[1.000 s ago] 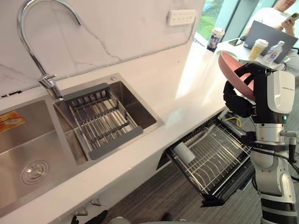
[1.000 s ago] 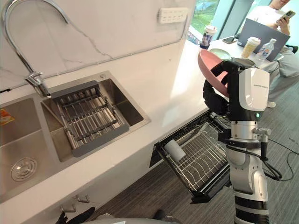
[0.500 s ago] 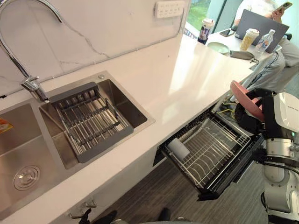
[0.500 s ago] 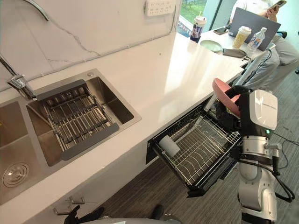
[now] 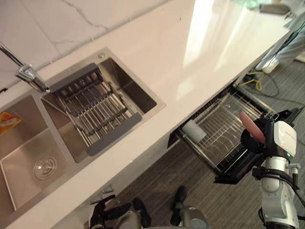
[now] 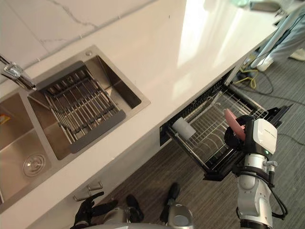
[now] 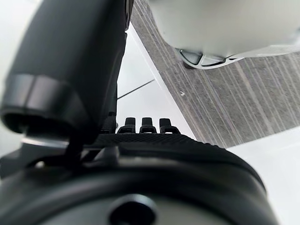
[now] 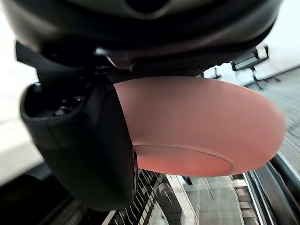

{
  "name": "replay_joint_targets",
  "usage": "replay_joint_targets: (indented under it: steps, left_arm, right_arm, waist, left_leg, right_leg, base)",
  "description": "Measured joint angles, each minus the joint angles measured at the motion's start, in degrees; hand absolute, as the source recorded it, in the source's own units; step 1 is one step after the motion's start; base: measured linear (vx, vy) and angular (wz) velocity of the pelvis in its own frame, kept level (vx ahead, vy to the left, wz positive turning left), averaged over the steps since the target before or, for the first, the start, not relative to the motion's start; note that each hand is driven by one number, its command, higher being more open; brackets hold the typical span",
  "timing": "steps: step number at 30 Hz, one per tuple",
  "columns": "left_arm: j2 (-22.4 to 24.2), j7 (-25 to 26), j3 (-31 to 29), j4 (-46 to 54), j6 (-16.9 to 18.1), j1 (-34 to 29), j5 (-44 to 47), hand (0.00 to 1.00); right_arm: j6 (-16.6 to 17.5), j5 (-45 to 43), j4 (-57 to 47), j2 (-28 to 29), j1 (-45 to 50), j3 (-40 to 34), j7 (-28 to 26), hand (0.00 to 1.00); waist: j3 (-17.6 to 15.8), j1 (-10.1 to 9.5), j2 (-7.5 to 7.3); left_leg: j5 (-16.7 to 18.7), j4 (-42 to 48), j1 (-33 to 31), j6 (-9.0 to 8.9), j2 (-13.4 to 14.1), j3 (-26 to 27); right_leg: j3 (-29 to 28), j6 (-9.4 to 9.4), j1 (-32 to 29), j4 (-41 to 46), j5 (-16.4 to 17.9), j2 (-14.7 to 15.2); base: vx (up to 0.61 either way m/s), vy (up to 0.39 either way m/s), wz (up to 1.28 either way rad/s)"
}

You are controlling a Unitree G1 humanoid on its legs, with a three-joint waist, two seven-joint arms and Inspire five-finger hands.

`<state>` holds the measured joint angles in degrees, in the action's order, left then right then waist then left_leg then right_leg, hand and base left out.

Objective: Walk over to the sink, pick up the cup, carry it to the dishwasher, place the cup inside the dishwasher, then close the dishwasher door

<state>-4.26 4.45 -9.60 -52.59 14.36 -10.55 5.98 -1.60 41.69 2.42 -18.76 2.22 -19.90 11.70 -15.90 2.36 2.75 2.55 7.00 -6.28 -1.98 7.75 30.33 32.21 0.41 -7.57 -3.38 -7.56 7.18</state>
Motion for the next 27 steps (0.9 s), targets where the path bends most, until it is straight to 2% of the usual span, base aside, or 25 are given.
replay_joint_targets:
  steps: [4, 10, 15, 17, 23, 27]
  left_arm:
    - [-0.2, 0.4, 0.0, -0.1, 0.0, 2.7, 4.8, 1.00]
    - [0.0, 0.3, 1.4, 1.4, 0.5, 5.3, 6.5, 1.00]
    - [-0.1, 0.1, 1.8, 2.6, 0.3, 7.0, 7.8, 1.00]
    - [-0.1, -0.2, 2.4, 3.7, 0.2, 7.2, 8.7, 1.00]
    - [-0.1, -0.2, 3.5, 5.0, -0.1, 7.2, 8.9, 1.00]
    - [-0.1, -0.7, 4.1, 5.7, -0.3, 7.2, 8.9, 1.00]
  right_arm:
    - [-1.7, -0.6, 2.1, -2.2, -5.7, 2.9, 0.7, 0.00]
    - [-3.4, -2.1, 5.4, -6.0, -14.7, 6.4, 0.9, 0.00]
    - [-6.7, -2.1, 10.6, -9.0, -20.6, 9.5, -1.7, 0.00]
    - [-8.0, -2.2, 14.1, -10.3, -22.9, 11.0, -3.3, 0.00]
    - [-8.6, -4.1, 19.4, -13.4, -25.3, 11.8, -4.3, 0.00]
    - [-10.6, -4.6, 20.0, -15.0, -25.3, 11.2, -4.2, 0.00]
  waist:
    - [-3.4, -0.43, 0.14]
    - [-6.0, -1.58, 0.37]
    - [-8.0, -2.99, 0.71]
    - [-9.0, -3.06, 1.36]
    - [-9.6, -3.08, 2.35]
    - [-9.7, -2.92, 2.42]
  left_leg:
    - [-0.5, 0.1, -2.5, 0.77, -0.8, -1.2]
    - [-0.9, 0.0, -4.8, 1.51, -2.0, -3.8]
    - [-1.0, -0.3, -5.9, 1.96, -2.8, -4.7]
    - [-1.1, -0.3, -6.0, 2.16, -3.1, -5.3]
    - [-1.5, -0.9, -6.1, 2.76, -3.9, -6.3]
    - [-2.1, -1.7, -6.2, 3.17, -4.6, -6.4]
  right_leg:
    - [1.1, 0.04, -2.2, 1.2, -0.2, 1.1]
    - [2.5, 0.36, -3.7, 1.6, -0.5, 2.3]
    - [2.7, 0.38, -5.1, 2.7, -0.5, 3.3]
    - [2.7, 0.39, -5.3, 3.2, -0.5, 3.8]
    - [2.8, 0.52, -5.9, 4.4, -0.4, 4.7]
    - [2.7, 0.65, -6.7, 5.3, -0.3, 5.6]
  base:
    - [-0.02, 0.110, 0.16]
    - [0.00, 0.097, 0.15]
    - [0.01, 0.111, 0.05]
    - [0.00, 0.095, 0.05]
    - [-0.01, 0.087, 0.03]
    - [-0.01, 0.080, 0.03]
